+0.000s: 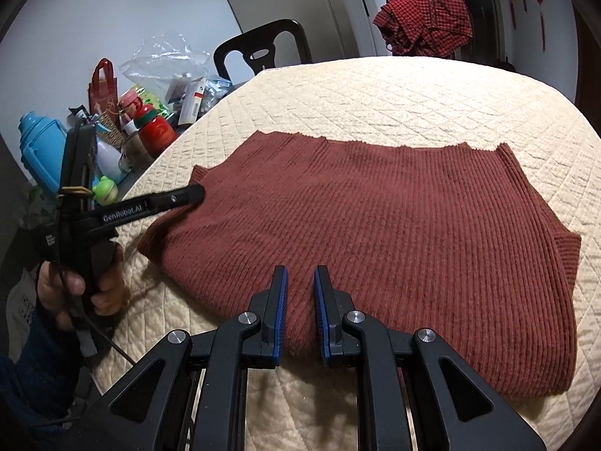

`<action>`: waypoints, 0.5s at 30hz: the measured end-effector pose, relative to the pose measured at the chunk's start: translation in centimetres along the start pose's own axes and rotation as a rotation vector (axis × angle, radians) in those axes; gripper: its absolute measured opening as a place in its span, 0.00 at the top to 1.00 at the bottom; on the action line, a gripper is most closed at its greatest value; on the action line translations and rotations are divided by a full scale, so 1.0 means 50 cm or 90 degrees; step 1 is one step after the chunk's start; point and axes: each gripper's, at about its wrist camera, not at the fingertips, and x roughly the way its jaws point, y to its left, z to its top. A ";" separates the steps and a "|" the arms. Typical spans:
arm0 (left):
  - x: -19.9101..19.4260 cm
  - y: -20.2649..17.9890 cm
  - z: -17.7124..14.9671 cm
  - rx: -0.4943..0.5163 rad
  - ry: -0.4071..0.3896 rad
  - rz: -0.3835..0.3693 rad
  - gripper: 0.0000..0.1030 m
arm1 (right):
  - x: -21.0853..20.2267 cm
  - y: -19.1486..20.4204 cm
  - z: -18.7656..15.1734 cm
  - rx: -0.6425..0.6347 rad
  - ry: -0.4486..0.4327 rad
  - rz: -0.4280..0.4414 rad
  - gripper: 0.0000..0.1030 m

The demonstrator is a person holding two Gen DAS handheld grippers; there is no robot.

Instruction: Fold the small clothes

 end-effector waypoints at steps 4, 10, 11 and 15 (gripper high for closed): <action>0.010 -0.013 0.006 0.014 0.001 -0.009 0.38 | 0.005 -0.007 0.009 0.007 -0.003 0.000 0.86; 0.001 -0.009 -0.002 -0.001 0.007 -0.028 0.65 | -0.005 -0.023 0.007 0.023 -0.008 0.002 0.86; 0.000 -0.006 -0.004 -0.010 0.009 -0.035 0.68 | -0.007 -0.025 0.006 0.025 -0.009 0.002 0.86; -0.005 0.002 -0.005 -0.042 0.022 -0.066 0.78 | -0.021 -0.038 0.002 0.034 -0.015 -0.001 0.86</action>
